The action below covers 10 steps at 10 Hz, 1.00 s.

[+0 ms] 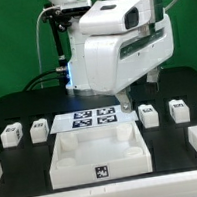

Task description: Assemble one leg

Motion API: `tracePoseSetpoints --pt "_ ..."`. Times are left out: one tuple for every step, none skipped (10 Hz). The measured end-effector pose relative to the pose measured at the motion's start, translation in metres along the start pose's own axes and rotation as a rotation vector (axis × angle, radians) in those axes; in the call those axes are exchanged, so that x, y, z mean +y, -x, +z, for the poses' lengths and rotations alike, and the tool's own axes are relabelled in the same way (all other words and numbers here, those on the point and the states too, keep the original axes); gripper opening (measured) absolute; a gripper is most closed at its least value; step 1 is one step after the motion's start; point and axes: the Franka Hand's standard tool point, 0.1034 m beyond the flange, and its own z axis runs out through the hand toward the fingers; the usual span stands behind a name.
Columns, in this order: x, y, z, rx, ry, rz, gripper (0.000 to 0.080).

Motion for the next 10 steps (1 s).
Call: tracePoseSetpoints --pt "0.0000 0.0000 0.0000 0.000 0.000 0.000 0.0650" --pt "0.0000 0.0000 0.0000 0.000 0.000 0.000 0.0650" --pt "0.0000 0.0000 0.0000 0.000 0.000 0.000 0.0650" --pt "0.0000 0.0000 0.0001 0.000 0.000 0.000 0.0650" --pt "0.0000 0.0000 0.0002 0.000 0.000 0.000 0.0650" --pt "-0.0001 0.0000 0.0002 0.000 0.000 0.000 0.0650" --pt "-0.0001 0.0001 0.0003 0.000 0.000 0.000 0.0650" --pt "0.0000 0.0001 0.0003 0.000 0.000 -0.018 0.0650" --pt "0.0000 0.0002 0.0004 -0.001 -0.001 -0.045 0.0650" --pt "-0.0023 0.0030 0.0007 -0.002 0.000 -0.083 0.0650"
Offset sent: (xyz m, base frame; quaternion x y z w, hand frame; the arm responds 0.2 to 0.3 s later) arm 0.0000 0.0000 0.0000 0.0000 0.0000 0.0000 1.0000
